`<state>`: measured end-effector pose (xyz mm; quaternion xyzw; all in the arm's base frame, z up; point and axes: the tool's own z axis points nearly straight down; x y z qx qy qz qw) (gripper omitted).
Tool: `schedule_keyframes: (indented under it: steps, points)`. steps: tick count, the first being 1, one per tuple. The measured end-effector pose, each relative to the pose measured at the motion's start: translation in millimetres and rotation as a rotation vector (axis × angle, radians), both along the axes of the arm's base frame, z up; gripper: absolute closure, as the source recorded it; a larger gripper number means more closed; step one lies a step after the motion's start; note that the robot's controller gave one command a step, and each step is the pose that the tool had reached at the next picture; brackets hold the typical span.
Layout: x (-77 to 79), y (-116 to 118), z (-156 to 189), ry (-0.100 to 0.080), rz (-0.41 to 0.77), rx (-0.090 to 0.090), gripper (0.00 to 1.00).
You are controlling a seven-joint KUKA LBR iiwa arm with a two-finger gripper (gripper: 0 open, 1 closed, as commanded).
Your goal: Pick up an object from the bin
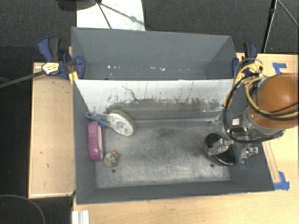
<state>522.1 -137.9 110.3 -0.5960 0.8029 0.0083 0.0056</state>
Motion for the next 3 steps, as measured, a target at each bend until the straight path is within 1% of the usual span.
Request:
schedule_keyframes:
  steps: [1,2,3]
  points:
    - [33.6,29,-32,-0.013,0.601,0.009,0.00]
    - [35.1,25,-30,-0.014,0.594,0.001,1.00]
    - [6.4,67,90,-0.013,0.664,-0.019,1.00]
